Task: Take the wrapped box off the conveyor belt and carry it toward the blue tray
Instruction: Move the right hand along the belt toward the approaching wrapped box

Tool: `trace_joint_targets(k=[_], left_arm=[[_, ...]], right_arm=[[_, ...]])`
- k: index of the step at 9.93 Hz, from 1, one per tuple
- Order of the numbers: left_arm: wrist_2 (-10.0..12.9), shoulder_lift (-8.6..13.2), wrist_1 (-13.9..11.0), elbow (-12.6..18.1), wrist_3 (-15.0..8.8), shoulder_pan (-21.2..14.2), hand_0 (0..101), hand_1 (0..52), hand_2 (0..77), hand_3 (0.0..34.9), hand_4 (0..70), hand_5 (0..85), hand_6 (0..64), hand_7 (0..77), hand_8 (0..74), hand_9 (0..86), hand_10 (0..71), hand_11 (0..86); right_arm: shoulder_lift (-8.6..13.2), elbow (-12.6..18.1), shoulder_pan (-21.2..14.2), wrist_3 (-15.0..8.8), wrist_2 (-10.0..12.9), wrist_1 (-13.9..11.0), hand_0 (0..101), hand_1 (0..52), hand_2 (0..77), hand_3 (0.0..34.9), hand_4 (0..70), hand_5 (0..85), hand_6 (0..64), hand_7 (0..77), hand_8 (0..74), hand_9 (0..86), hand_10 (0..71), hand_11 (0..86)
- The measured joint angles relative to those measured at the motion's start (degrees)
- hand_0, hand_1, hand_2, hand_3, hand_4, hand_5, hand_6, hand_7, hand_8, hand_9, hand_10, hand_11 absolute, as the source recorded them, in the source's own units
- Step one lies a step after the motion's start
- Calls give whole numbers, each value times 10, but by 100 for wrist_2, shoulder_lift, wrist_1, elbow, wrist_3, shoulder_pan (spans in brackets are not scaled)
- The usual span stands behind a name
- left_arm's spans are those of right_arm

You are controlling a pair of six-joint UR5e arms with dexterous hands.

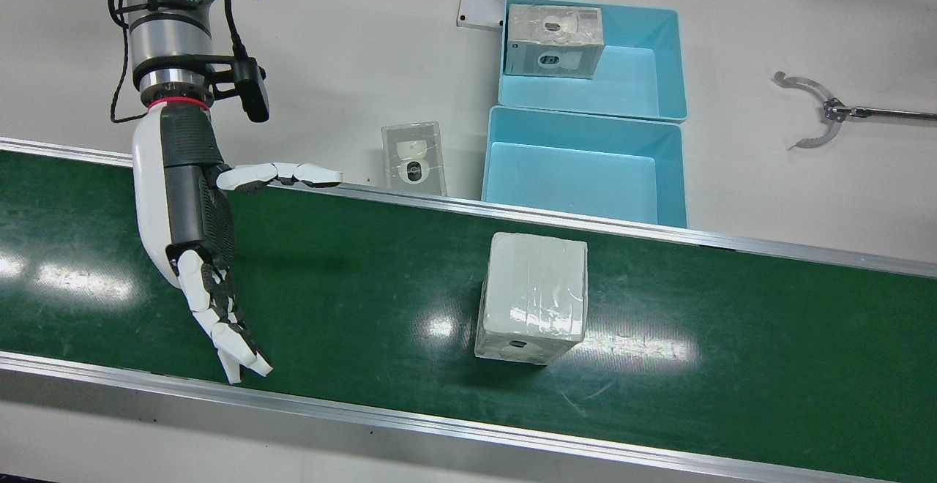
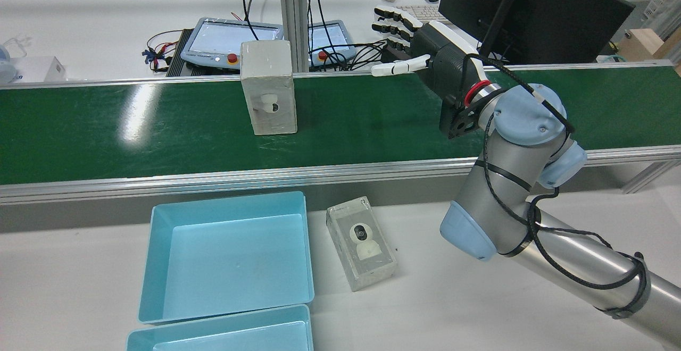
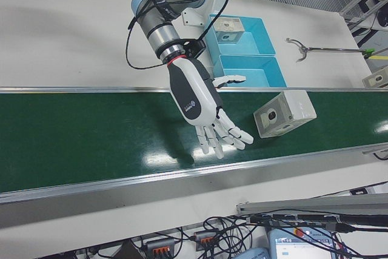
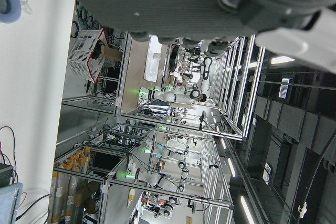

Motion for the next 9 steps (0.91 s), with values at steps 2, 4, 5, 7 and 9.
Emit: trace_joint_targets(k=[2, 4, 5, 7, 9], left_arm=[[0, 0, 0, 0, 0, 0, 0, 0, 11, 0, 0, 5, 0, 5, 5, 0, 5, 0], [0, 0, 0, 0, 0, 0, 0, 0, 11, 0, 0, 5, 0, 5, 5, 0, 0, 0], [0, 0, 0, 0, 0, 0, 0, 0, 11, 0, 0, 5, 0, 5, 5, 0, 0, 0], [0, 0, 0, 0, 0, 0, 0, 0, 11, 0, 0, 5, 0, 5, 5, 0, 5, 0], [0, 0, 0, 0, 0, 0, 0, 0, 11, 0, 0, 5, 0, 5, 5, 5, 5, 0]], right_arm=[[19, -26, -16, 0, 0, 0, 454, 125, 147, 303, 22, 169, 0, 169, 16, 71, 38, 65], [21, -43, -49, 0, 3, 0, 439, 104, 104, 302, 22, 169, 0, 169, 16, 71, 38, 65], [19, -51, -63, 0, 5, 0, 440, 120, 104, 302, 11, 169, 0, 169, 16, 71, 38, 65], [17, -61, -82, 0, 8, 0, 438, 120, 114, 301, 11, 164, 0, 169, 27, 82, 38, 65], [16, -67, -107, -2, 9, 0, 438, 120, 114, 302, 11, 164, 0, 169, 27, 82, 38, 65]])
